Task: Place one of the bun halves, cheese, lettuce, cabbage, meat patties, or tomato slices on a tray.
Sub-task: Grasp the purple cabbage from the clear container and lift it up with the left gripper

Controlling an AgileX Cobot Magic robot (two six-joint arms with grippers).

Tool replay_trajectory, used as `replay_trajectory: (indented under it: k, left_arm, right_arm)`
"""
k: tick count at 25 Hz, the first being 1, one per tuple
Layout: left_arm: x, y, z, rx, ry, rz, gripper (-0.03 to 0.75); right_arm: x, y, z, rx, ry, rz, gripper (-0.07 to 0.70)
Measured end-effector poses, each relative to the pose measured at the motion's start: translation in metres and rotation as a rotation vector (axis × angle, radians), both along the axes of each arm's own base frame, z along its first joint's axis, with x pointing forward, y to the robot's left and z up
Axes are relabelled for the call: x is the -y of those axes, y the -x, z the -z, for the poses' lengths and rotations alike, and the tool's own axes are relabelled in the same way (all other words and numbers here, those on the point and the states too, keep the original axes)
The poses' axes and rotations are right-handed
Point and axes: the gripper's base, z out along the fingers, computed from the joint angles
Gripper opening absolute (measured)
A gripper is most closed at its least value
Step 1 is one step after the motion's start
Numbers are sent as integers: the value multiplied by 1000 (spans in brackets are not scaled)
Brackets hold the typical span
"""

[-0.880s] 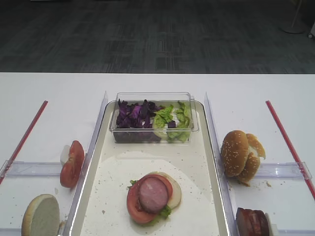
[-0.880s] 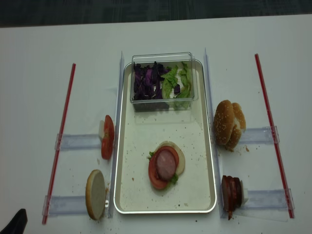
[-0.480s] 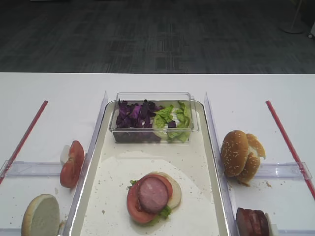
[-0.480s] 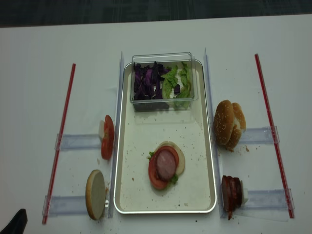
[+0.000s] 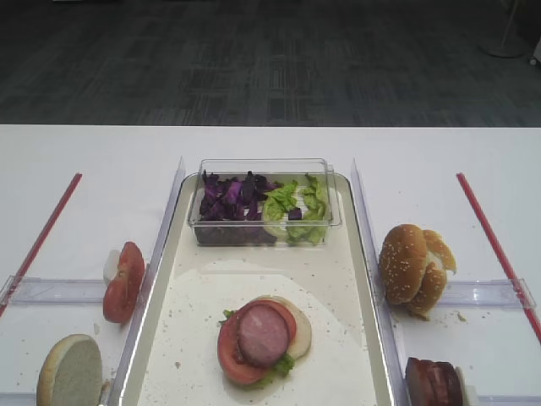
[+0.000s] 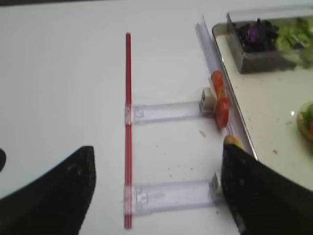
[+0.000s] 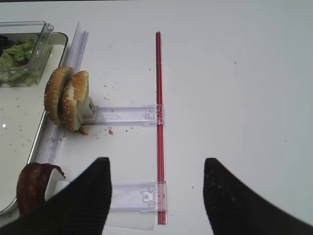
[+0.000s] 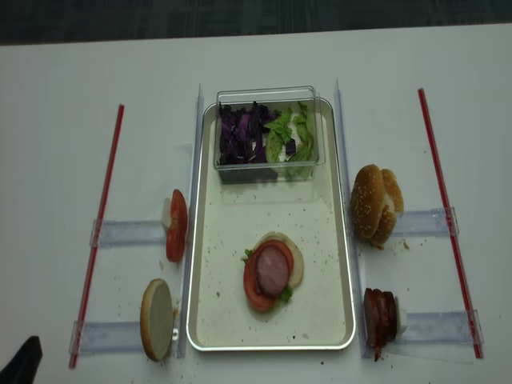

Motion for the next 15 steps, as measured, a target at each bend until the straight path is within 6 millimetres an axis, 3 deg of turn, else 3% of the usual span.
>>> replay_trajectory:
  k: [7, 10, 15]
  left_arm:
    - [1, -11, -24, 259, 7, 13, 492]
    - [2, -30, -30, 252, 11, 20, 492]
    - [5, -76, -32, 156, 2, 52, 492]
  right_arm:
    - [0, 0, 0, 0, 0, 0, 445]
    - [0, 0, 0, 0, 0, 0, 445]
    - [0, 0, 0, 0, 0, 0, 445]
